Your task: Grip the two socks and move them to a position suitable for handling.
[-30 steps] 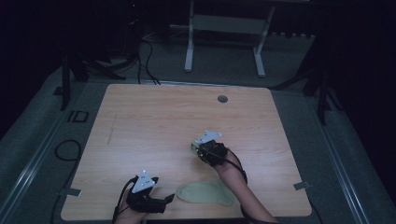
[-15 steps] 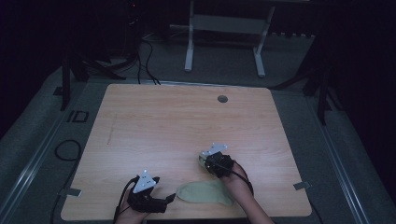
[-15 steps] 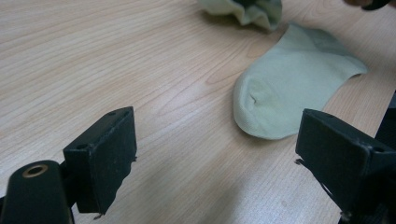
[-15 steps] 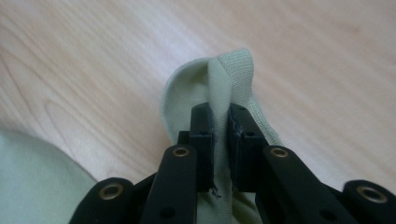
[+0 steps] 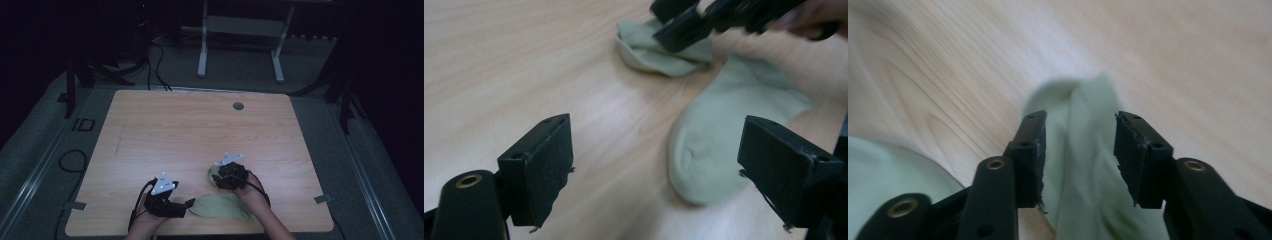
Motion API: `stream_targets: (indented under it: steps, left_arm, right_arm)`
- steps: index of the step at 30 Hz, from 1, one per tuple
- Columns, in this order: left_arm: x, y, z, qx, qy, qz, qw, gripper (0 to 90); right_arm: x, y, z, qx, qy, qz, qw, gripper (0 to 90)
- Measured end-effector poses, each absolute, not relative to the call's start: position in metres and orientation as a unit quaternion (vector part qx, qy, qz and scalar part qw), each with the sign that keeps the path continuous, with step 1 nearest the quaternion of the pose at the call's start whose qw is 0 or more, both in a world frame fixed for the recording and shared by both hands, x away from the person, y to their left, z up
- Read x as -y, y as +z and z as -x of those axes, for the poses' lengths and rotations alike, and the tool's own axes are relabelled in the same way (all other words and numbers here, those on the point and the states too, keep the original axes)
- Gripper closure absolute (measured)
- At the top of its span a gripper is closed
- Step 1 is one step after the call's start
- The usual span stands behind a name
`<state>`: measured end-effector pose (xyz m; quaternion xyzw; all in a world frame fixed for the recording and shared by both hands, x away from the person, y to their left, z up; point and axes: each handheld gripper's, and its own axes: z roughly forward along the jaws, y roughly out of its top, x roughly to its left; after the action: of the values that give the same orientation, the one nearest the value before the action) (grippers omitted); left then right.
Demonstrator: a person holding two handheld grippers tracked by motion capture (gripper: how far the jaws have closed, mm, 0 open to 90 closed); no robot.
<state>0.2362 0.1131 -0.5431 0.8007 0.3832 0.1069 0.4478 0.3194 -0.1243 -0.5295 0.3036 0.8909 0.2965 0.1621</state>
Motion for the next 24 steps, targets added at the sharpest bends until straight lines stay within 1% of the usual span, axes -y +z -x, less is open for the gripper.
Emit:
stream_targets:
  steps: [3,4,5,8,13,14,16,18,21,22,24]
  left_arm:
    - [-0.103,-0.537,-0.250,-0.381,0.106,-0.803,0.446,14.8]
    - [-0.099,-0.535,-0.255,-0.377,0.109,-0.806,0.444,15.9]
    - [-0.095,-0.533,-0.259,-0.377,0.114,-0.805,0.443,19.0]
    - [-0.084,-0.531,-0.276,-0.371,0.113,-0.811,0.438,20.5]
    - [-0.065,-0.537,-0.304,-0.369,0.105,-0.826,0.412,33.7]
    - [-0.062,-0.540,-0.309,-0.370,0.107,-0.830,0.403,34.5]
    - [-0.058,-0.546,-0.317,-0.372,0.097,-0.837,0.390,41.4]
    - [-0.054,-0.551,-0.323,-0.376,0.089,-0.840,0.380,44.0]
    - [-0.050,-0.555,-0.327,-0.375,0.082,-0.846,0.369,51.1]
    - [-0.049,-0.556,-0.328,-0.376,0.084,-0.848,0.364,53.7]
    - [-0.048,-0.558,-0.331,-0.378,0.080,-0.848,0.362,58.3]
  right_arm:
    - [0.130,-0.508,-0.324,-0.885,0.321,-0.296,0.160,57.1]
    - [0.132,-0.502,-0.327,-0.885,0.322,-0.296,0.162,59.2]
    - [0.133,-0.499,-0.330,-0.885,0.324,-0.293,0.161,60.4]
    - [0.135,-0.496,-0.339,-0.890,0.316,-0.287,0.159,62.9]
    - [0.133,-0.506,-0.348,-0.897,0.306,-0.285,0.142,65.5]
    - [0.133,-0.510,-0.349,-0.900,0.304,-0.281,0.140,65.5]
    - [0.133,-0.518,-0.350,-0.904,0.296,-0.280,0.131,65.2]
    - [0.134,-0.527,-0.351,-0.909,0.285,-0.277,0.123,63.2]
    - [0.135,-0.538,-0.351,-0.917,0.267,-0.273,0.118,62.9]
    - [0.135,-0.540,-0.351,-0.919,0.262,-0.269,0.119,63.6]
    - [0.137,-0.543,-0.351,-0.918,0.267,-0.273,0.109,68.6]
